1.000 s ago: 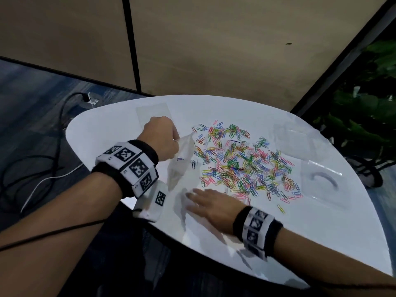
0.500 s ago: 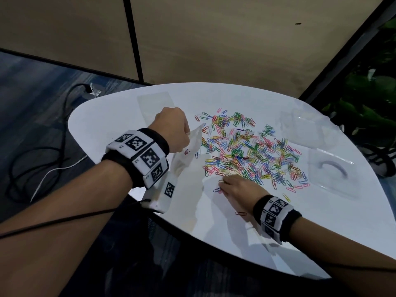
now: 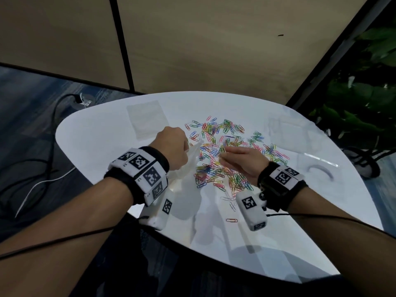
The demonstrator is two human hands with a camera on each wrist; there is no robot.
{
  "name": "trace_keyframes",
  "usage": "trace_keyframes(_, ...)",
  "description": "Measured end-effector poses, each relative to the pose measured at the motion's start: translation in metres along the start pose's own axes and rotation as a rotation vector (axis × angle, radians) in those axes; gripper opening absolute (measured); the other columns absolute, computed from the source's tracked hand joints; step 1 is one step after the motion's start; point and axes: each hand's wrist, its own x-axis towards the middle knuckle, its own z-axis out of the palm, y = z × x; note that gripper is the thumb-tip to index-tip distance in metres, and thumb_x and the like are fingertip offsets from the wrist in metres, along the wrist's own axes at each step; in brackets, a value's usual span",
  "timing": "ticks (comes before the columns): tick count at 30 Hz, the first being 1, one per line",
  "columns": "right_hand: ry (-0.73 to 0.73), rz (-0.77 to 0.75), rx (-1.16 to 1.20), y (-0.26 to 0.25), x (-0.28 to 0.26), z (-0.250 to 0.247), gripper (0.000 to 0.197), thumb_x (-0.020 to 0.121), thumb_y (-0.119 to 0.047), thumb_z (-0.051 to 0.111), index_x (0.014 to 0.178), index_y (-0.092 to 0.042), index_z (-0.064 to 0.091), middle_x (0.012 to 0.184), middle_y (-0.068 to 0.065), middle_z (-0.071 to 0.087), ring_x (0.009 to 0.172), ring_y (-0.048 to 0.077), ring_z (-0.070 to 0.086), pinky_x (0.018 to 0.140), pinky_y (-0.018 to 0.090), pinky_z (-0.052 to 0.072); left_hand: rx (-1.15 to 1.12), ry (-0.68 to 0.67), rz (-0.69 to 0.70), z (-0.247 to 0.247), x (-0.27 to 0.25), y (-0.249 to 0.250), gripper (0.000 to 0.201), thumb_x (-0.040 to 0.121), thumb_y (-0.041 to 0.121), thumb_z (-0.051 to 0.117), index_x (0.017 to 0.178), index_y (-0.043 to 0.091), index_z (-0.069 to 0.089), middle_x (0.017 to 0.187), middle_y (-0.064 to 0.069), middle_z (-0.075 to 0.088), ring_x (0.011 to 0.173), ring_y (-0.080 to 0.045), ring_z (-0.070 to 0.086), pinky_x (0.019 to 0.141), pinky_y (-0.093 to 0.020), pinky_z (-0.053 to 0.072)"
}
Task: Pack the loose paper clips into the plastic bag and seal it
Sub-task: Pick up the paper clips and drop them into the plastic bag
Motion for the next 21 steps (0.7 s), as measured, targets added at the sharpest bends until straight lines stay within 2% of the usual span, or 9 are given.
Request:
trace_keyframes(2, -0.070, 0.004, 0.115, -0.007, -0.012, 0.021, 0.020, 0.085, 0.007, 0.065, 0.103, -0.002, 0.065, 0.103, 0.016, 0.072, 0.088, 0.020, 0.072, 0.079, 0.026, 0.060, -0.030, -0.011, -0.009, 0.002, 0.000, 0.002, 0.029, 0.087, -0.002, 0.054, 0.106, 0.010, 0.073, 0.069, 0.002, 0.058, 0.083, -0.024, 0.076, 0.081, -0.032, 0.061)
trace_keyframes(5, -0.081, 0.005, 0.136, 0.000, -0.019, 0.046, 0.016, 0.087, 0.008, 0.063, 0.100, 0.001, 0.063, 0.096, 0.015, 0.071, 0.081, 0.017, 0.070, 0.073, 0.023, 0.060, -0.101, -0.012, -0.027, 0.007, -0.002, 0.004, 0.025, 0.087, -0.002, 0.056, 0.103, 0.011, 0.072, 0.079, -0.003, 0.065, 0.070, -0.022, 0.078, 0.070, -0.031, 0.063)
trace_keyframes(9, -0.024, -0.053, 0.018, 0.020, -0.019, 0.064, 0.013, 0.085, 0.012, 0.063, 0.092, 0.001, 0.066, 0.094, 0.022, 0.067, 0.081, 0.025, 0.068, 0.081, 0.027, 0.059, -0.162, -0.029, -0.037, 0.013, -0.002, 0.005, 0.020, 0.085, 0.001, 0.062, 0.098, 0.012, 0.071, 0.075, -0.006, 0.071, 0.069, -0.022, 0.078, 0.063, -0.028, 0.060)
trace_keyframes(11, -0.074, -0.083, -0.067, 0.023, -0.018, 0.068, 0.017, 0.084, 0.013, 0.061, 0.088, -0.001, 0.069, 0.093, 0.024, 0.069, 0.085, 0.029, 0.067, 0.089, 0.036, 0.057, -0.165, -0.034, -0.036, 0.015, -0.001, 0.005, 0.020, 0.080, 0.001, 0.069, 0.096, 0.011, 0.074, 0.075, -0.008, 0.075, 0.074, -0.022, 0.077, 0.069, -0.032, 0.063)
trace_keyframes(13, -0.137, -0.102, -0.222, 0.022, -0.018, 0.069, 0.019, 0.083, 0.010, 0.060, 0.097, 0.002, 0.071, 0.093, 0.025, 0.071, 0.086, 0.028, 0.069, 0.090, 0.039, 0.057, -0.168, -0.037, -0.029, 0.016, -0.001, 0.005, 0.025, 0.077, 0.000, 0.071, 0.098, 0.012, 0.075, 0.080, -0.011, 0.077, 0.079, -0.022, 0.076, 0.076, -0.036, 0.064)
trace_keyframes(15, -0.119, -0.178, -0.575, 0.019, -0.016, 0.064, 0.027, 0.084, 0.001, 0.060, 0.108, -0.002, 0.070, 0.082, 0.011, 0.072, 0.068, 0.009, 0.069, 0.068, 0.018, 0.056, -0.174, -0.034, -0.014, 0.016, -0.001, 0.004, 0.024, 0.079, -0.001, 0.066, 0.097, 0.013, 0.074, 0.082, -0.013, 0.077, 0.077, -0.022, 0.077, 0.075, -0.032, 0.063)
trace_keyframes(17, -0.109, -0.309, -0.954, 0.016, -0.016, 0.062, 0.031, 0.084, -0.007, 0.058, 0.110, -0.015, 0.073, 0.075, -0.003, 0.068, 0.056, -0.002, 0.058, 0.051, 0.003, 0.038, -0.180, -0.035, -0.008, 0.015, -0.002, 0.005, 0.022, 0.082, 0.000, 0.063, 0.096, 0.014, 0.073, 0.075, -0.011, 0.076, 0.068, -0.019, 0.077, 0.070, -0.028, 0.061)
trace_keyframes(19, -0.189, -0.398, -1.128, 0.015, -0.017, 0.062, 0.035, 0.086, -0.005, 0.053, 0.108, -0.021, 0.075, 0.076, -0.006, 0.063, 0.063, 0.006, 0.055, 0.052, 0.006, 0.033, -0.175, -0.034, -0.006, 0.014, -0.003, 0.006, 0.018, 0.084, 0.002, 0.066, 0.096, 0.012, 0.074, 0.068, -0.008, 0.075, 0.062, -0.018, 0.076, 0.068, -0.026, 0.060)
trace_keyframes(21, -0.225, -0.458, -1.105, 0.011, -0.021, 0.061, 0.037, 0.086, 0.000, 0.052, 0.107, -0.020, 0.075, 0.079, -0.009, 0.066, 0.063, 0.000, 0.054, 0.057, 0.003, 0.034, -0.173, -0.015, -0.013, 0.011, -0.003, 0.007, 0.017, 0.084, 0.004, 0.067, 0.097, 0.012, 0.075, 0.064, -0.007, 0.074, 0.059, -0.016, 0.075, 0.070, -0.027, 0.061)
